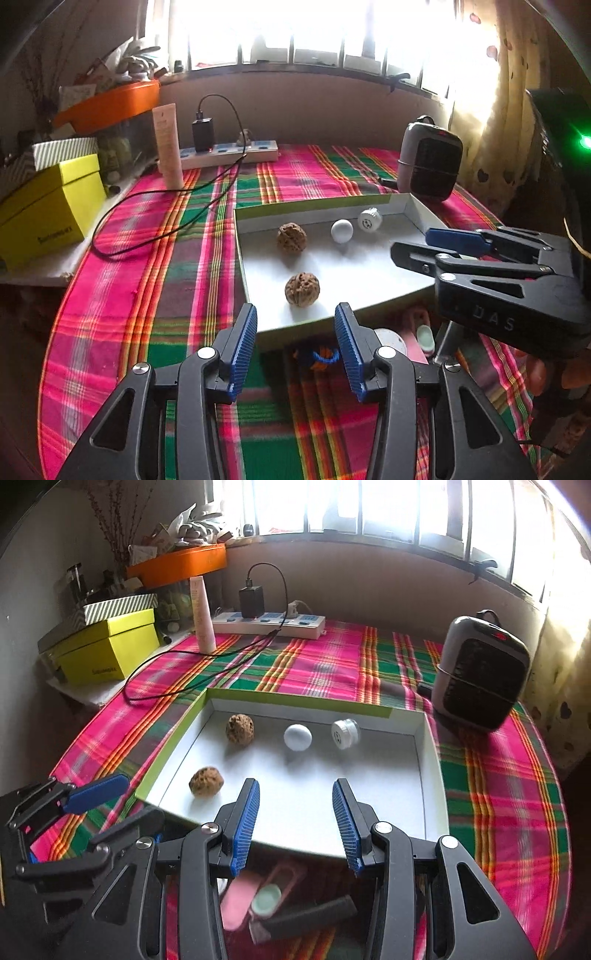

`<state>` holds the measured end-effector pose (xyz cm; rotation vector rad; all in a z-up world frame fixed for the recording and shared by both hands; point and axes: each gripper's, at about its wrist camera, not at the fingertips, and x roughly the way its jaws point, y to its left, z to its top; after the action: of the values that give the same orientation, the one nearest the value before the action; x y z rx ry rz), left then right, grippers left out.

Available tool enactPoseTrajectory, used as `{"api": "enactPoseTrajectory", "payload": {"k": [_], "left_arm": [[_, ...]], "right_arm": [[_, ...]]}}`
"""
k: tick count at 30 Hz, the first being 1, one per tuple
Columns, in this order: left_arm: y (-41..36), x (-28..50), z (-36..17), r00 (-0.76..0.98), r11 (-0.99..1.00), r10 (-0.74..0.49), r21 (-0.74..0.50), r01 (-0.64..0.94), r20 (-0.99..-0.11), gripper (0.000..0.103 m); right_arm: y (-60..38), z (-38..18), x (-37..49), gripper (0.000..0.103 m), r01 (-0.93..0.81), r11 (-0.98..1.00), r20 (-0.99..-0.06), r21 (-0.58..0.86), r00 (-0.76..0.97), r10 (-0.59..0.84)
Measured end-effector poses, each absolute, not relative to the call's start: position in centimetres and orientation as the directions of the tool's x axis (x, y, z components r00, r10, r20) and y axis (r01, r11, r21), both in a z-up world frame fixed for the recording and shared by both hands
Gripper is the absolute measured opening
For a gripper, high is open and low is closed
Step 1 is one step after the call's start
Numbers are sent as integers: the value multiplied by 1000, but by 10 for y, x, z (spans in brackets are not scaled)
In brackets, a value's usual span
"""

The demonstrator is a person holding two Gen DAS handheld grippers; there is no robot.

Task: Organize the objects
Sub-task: 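Withdraw both open tools from the tray toward the remaining objects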

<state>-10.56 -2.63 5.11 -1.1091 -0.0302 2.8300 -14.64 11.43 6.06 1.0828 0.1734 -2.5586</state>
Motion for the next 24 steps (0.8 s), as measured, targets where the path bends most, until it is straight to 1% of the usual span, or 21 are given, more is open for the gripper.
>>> {"api": "enactPoseTrajectory", "payload": {"k": [10, 18, 24], "left_arm": [[-37, -86, 44, -722, -992, 129, -90, -92, -680, 42], [-38, -81, 29, -683, -985, 175, -134, -113, -709, 42], [-34, -83, 21, -667, -985, 173, -129, -116, -725, 43]], "right_arm": [[133, 53, -119, 43, 320, -947, -708, 44, -658, -255], [144, 48, -104, 42, 282, -959, -700, 23, -680, -217], [155, 44, -94, 43, 258, -966, -696, 33, -688, -207]]}}
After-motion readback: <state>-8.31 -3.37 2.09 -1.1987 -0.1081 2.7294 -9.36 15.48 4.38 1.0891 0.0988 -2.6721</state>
